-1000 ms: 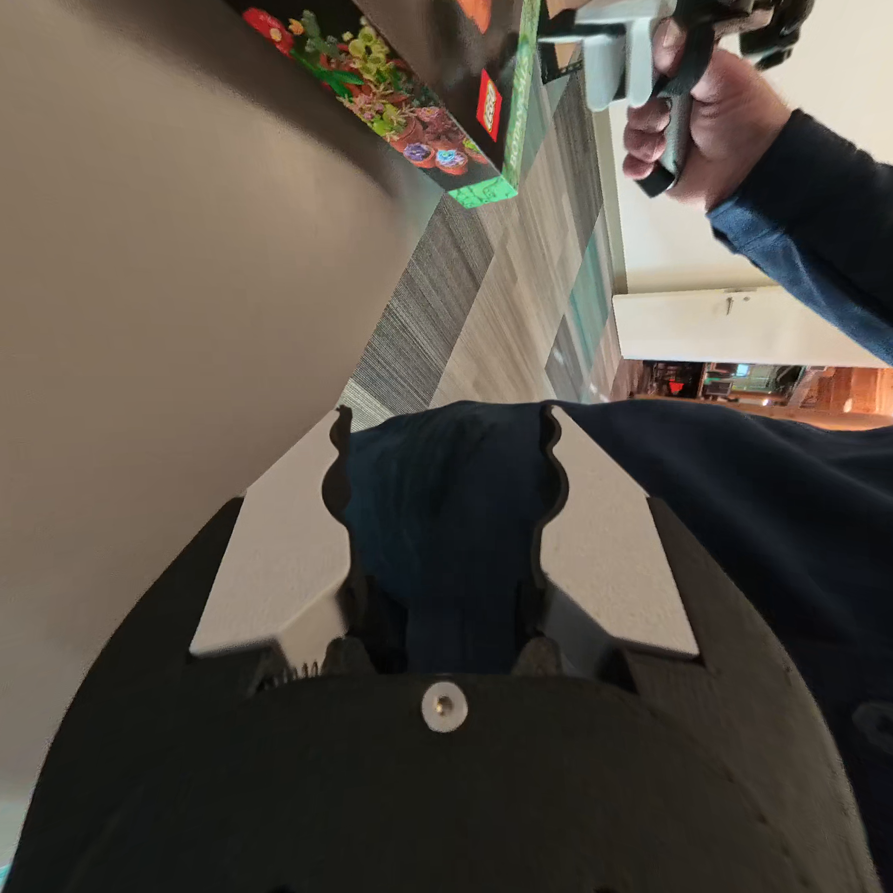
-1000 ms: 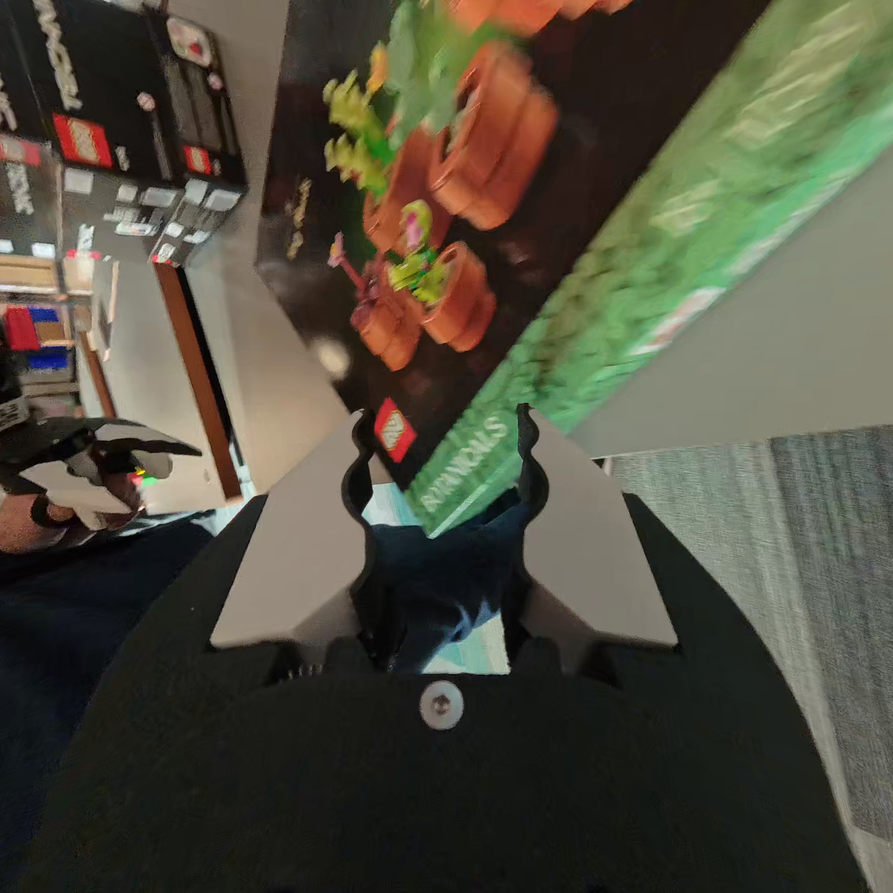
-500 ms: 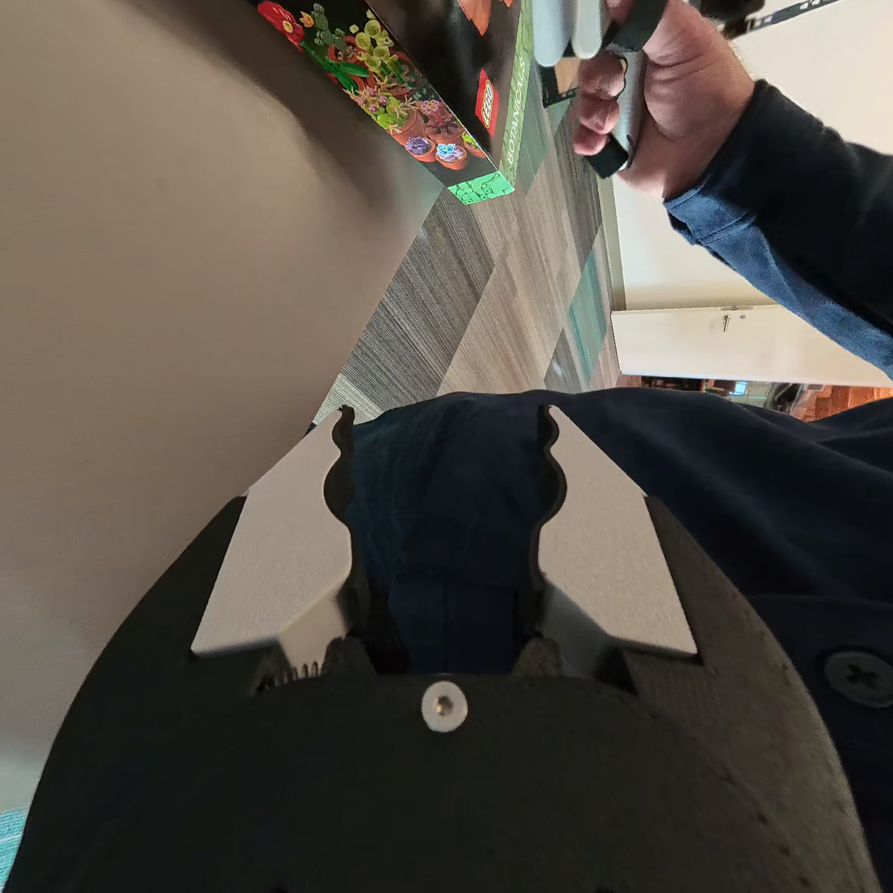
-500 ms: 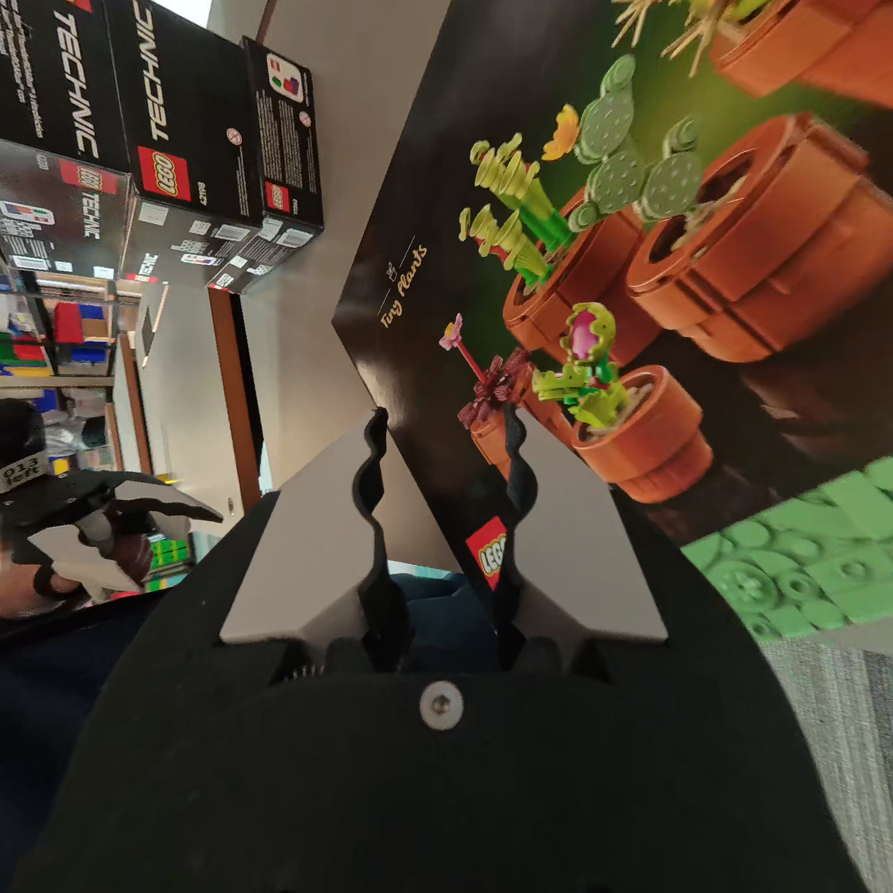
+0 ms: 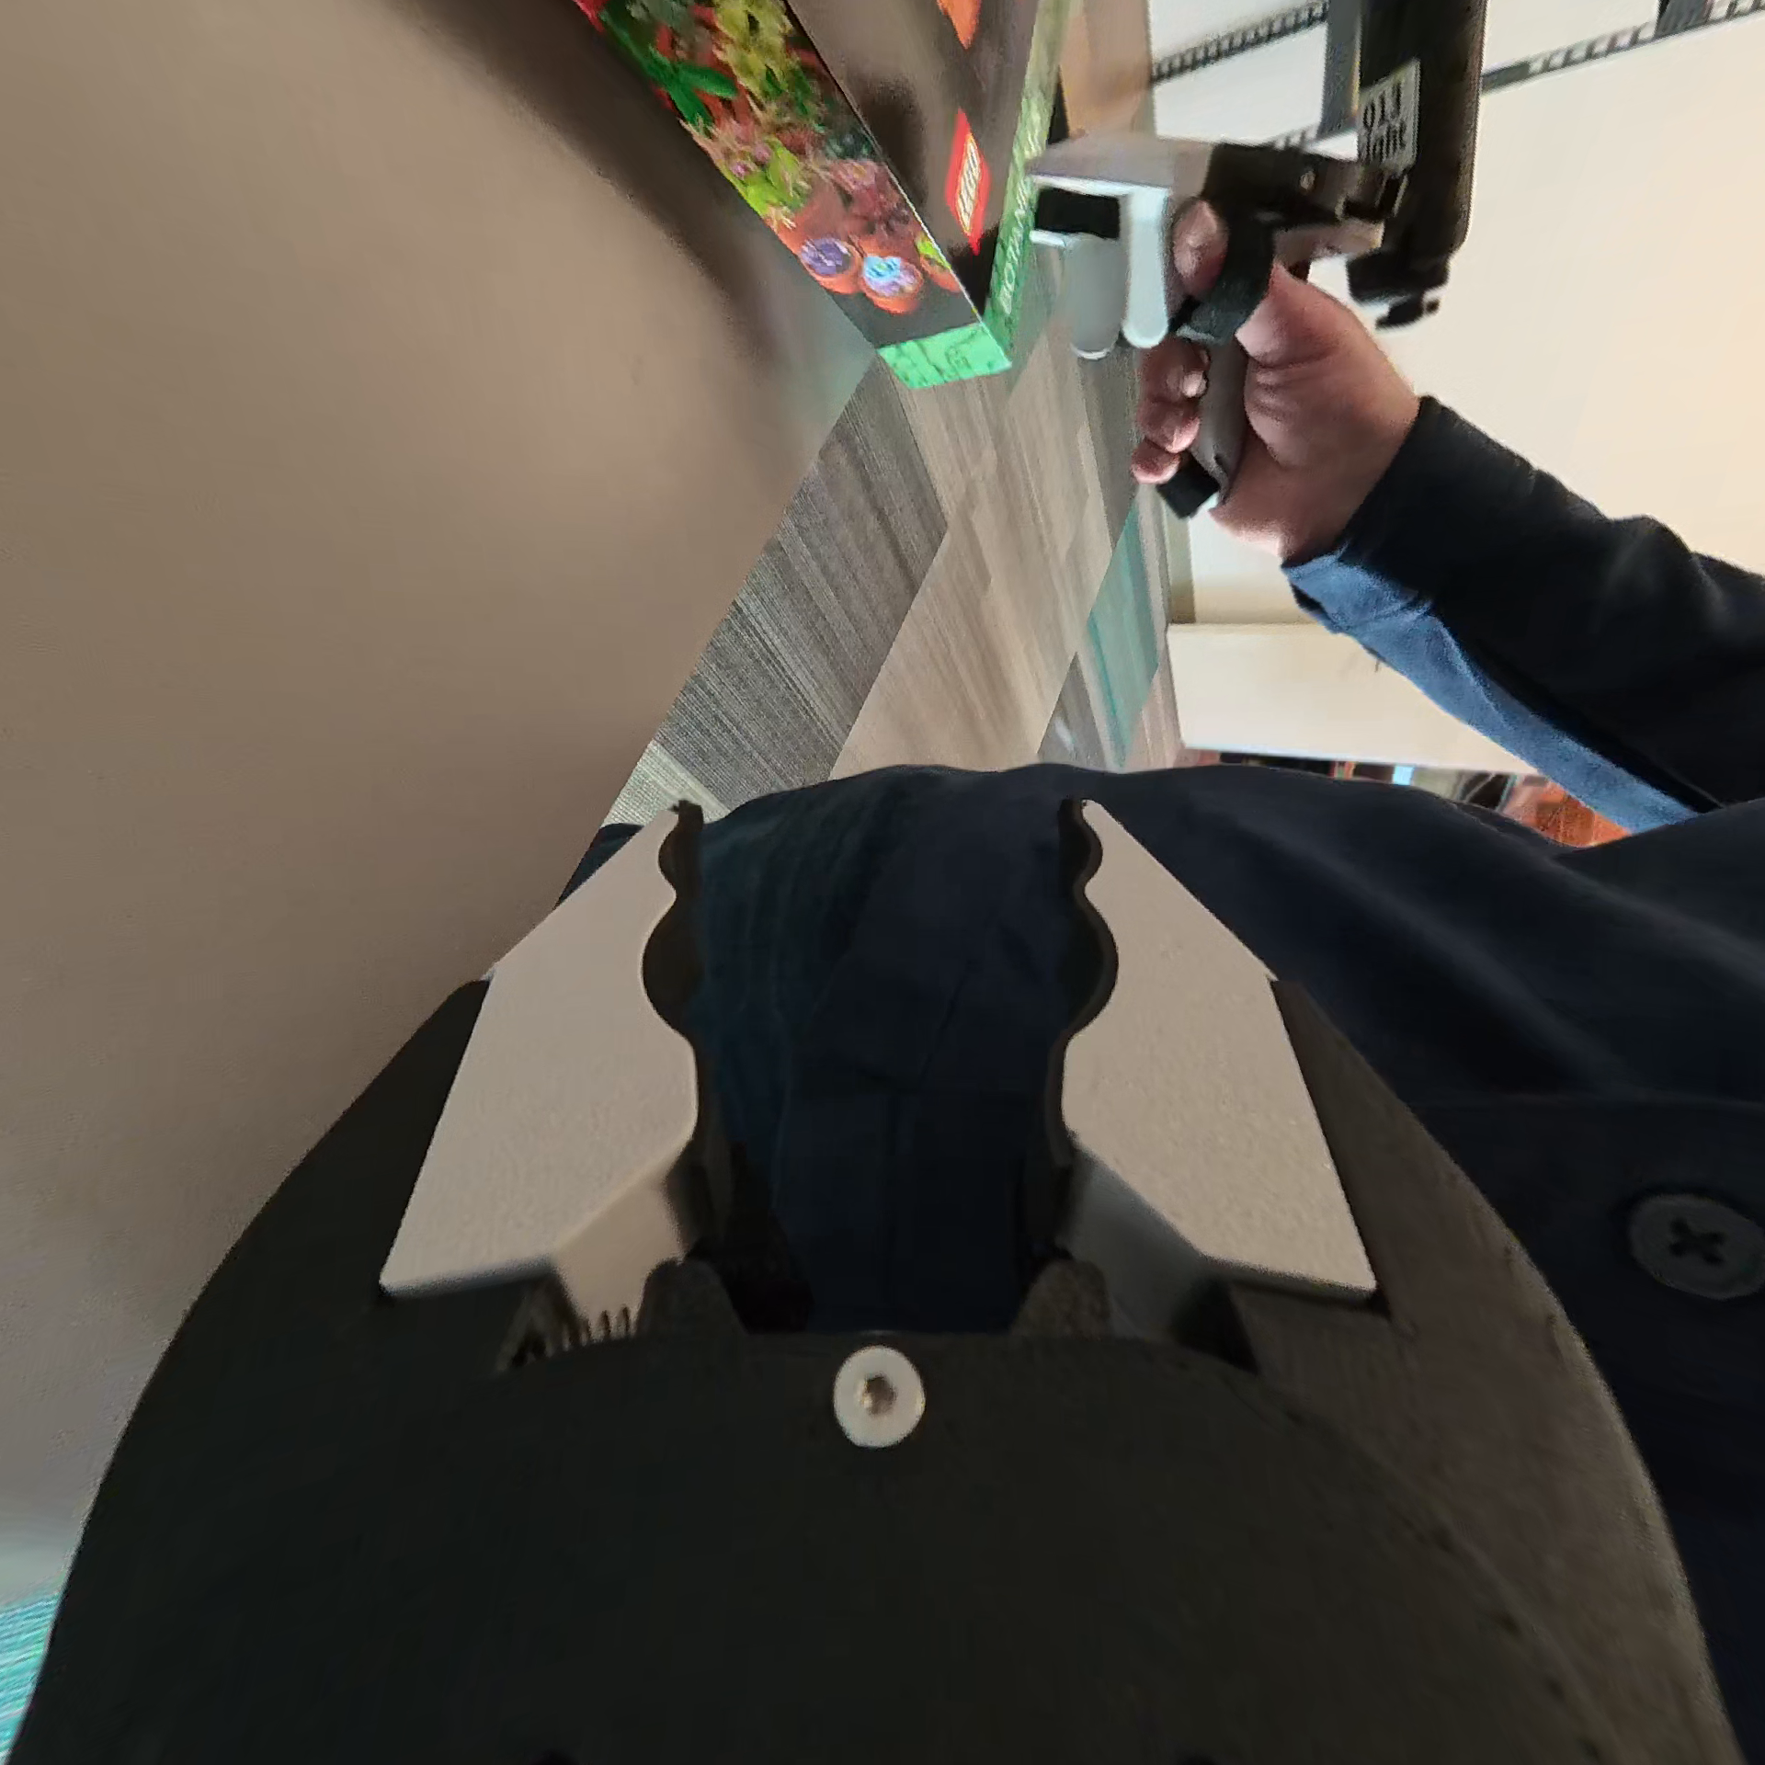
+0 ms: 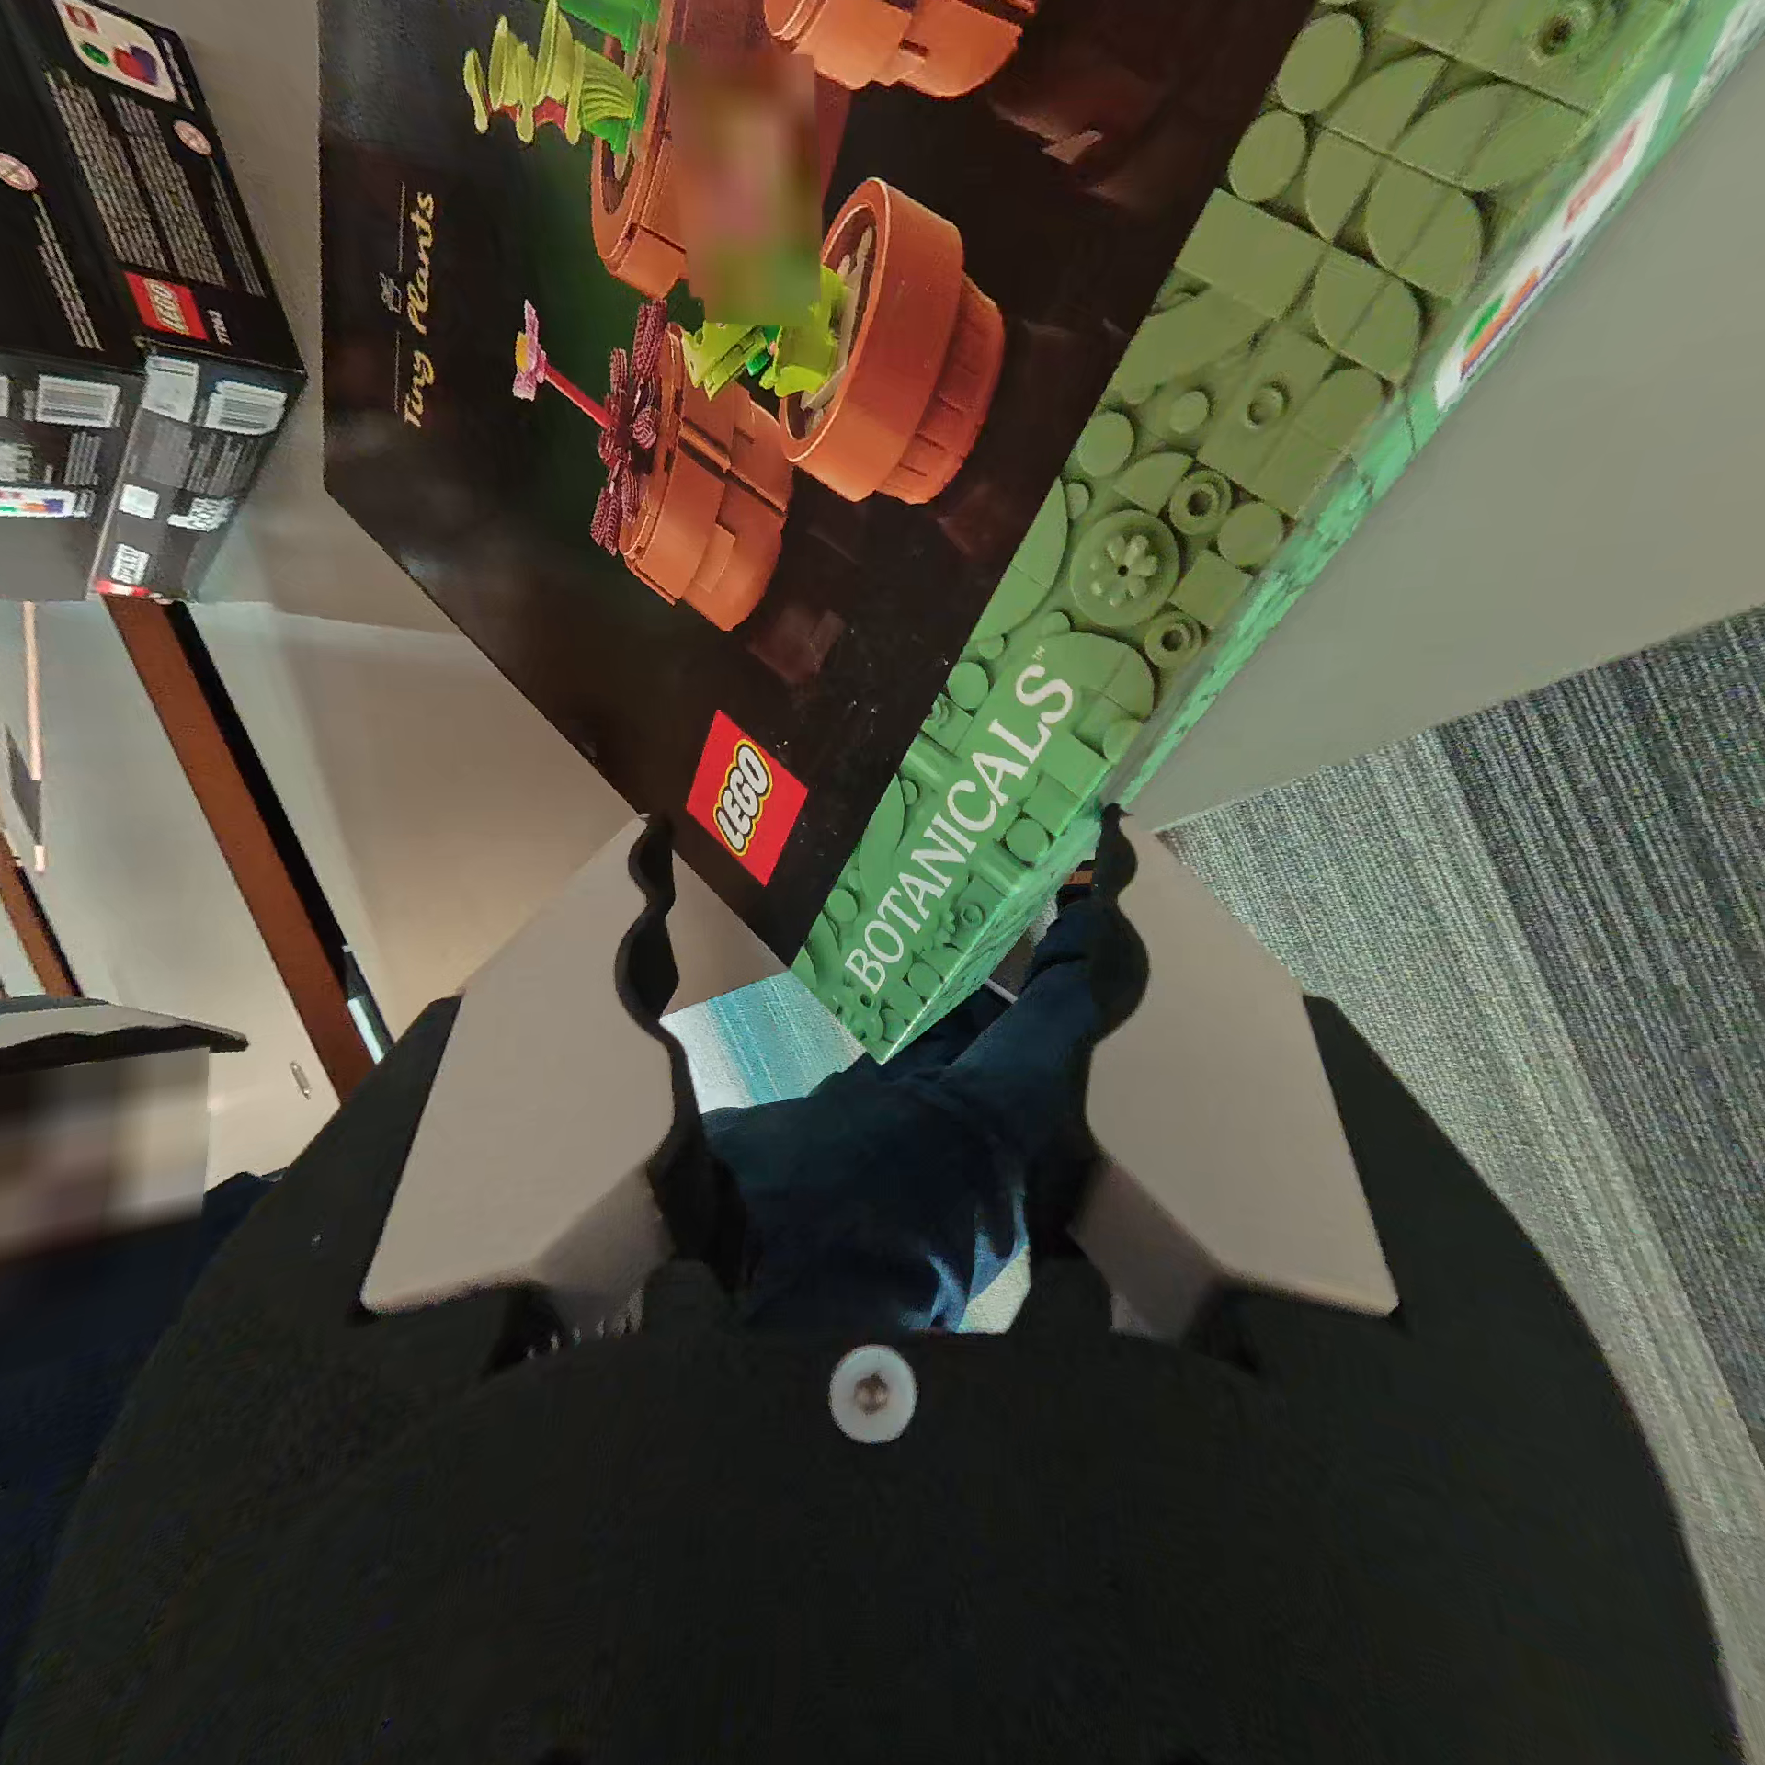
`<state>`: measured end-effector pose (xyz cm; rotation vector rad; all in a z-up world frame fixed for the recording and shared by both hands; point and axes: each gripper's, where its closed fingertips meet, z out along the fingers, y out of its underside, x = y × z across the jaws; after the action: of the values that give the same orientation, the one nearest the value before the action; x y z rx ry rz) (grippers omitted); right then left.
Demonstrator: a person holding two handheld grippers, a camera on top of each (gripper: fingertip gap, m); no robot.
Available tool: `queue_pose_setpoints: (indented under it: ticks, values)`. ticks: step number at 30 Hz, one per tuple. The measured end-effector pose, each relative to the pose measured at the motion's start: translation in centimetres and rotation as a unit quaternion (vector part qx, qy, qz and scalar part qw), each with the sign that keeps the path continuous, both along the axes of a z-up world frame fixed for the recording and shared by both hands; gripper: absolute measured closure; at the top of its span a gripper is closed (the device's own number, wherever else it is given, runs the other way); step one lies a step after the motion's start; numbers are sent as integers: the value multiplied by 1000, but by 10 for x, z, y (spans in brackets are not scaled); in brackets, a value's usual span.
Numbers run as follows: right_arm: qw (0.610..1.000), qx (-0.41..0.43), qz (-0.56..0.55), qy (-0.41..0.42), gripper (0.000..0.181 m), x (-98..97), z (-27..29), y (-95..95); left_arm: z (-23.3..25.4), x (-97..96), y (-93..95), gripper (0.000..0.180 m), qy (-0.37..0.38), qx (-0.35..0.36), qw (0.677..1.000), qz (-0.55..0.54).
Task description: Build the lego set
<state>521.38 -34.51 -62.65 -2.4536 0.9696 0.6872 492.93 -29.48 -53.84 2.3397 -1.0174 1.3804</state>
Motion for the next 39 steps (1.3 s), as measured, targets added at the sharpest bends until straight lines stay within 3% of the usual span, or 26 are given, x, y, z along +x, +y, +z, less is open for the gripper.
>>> queue_pose_setpoints:
  ticks: [3,10,13,18,21,25,29,32,37,39]
  values:
    - [999,16,14,46,99,-15,5,18,3,8,-2,106,-2,6,1000,-25]
    - [994,56,78,51,111,-41,6,88,14,13,6,105,-15,19,999,-22]
    - [989,91,98,70,113,-44,34,111,38,6,24,100,-51,37,998,14]
    - [943,290,166,-13,104,-52,179,174,118,-43,102,77,-123,144,967,171]
    - [890,424,166,-25,93,-55,294,218,177,-101,165,67,-149,220,919,291]
    - [809,546,206,-66,84,-79,425,259,275,-168,238,57,-163,354,842,373]
    - [748,617,227,-95,75,-106,513,282,387,-202,294,52,-187,483,757,399]
    - [725,635,244,-108,74,-122,543,296,449,-203,318,52,-218,527,723,390]
    - [721,627,276,-108,70,-147,554,310,473,-179,348,51,-205,538,744,339]
    - [727,618,269,-130,76,-146,553,314,478,-167,345,68,-225,531,753,318]
